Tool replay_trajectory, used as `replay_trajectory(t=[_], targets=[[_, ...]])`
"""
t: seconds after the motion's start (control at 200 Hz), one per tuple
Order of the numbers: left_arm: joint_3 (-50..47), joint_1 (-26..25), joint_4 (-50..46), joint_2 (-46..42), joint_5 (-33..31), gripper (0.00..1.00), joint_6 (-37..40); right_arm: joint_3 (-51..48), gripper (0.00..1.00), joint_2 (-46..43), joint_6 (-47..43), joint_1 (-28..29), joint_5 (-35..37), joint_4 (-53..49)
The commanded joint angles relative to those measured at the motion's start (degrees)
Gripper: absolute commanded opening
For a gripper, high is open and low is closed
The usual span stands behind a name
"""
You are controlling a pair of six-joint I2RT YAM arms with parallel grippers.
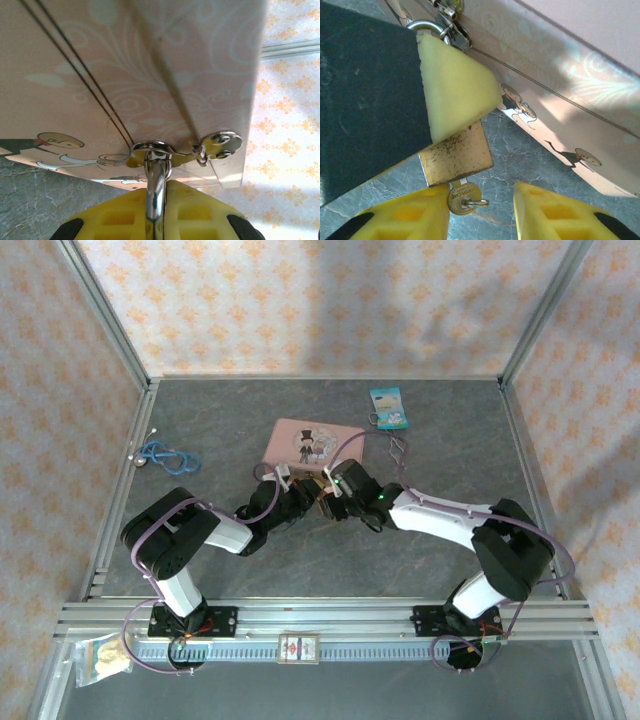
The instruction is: Unlock the padlock with the key
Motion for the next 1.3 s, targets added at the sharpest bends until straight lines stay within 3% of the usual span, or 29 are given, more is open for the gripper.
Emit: replay_trajectory(t=[0.0,0.415,0.666,0.786,0.951,1.046,1.196,1.296], targets=[[1.1,0.0,3.1,-2.4,1.7,0.00,1.1,1.7,0.36,1.4,-2.0,0.5,2.7,0.5],[0.4,-0.1,3.1,-3.6,3.4,0.00,0.0,0.1,0.25,2.3,-0.2,0.6,5.1,6.1],[-0.5,0.1,3.1,-3.6,7.4,0.00,3.1,0.6,0.00,1.8,2.1,0.2,6.4,6.0],[-1.5,0.5,3.1,-3.5,10.4,0.00,8.7,0.8,0.00,1.0,2.9,-2.6,-1.5,6.2],[-2.3,1.0,10.8,-0.7,18.2,0.00,19.0,0.9,0.00,0.8,4.5,-7.6,-18.5,7.2],[-2.5,1.0,10.5,-0.7,18.4,0.00,23.4,0.9,0.00,1.4,6.4,-10.8,-27.0,8.0],[-4.0,1.1,10.9,-2.0,16.1,0.00,25.9,-1.6,0.00,0.4,10.2,-14.6,-35.0,12.5],[-4.5,1.1,12.2,-1.6,15.8,0.00,25.2,-1.6,0.00,0.3,10.4,-15.1,-35.4,12.8]])
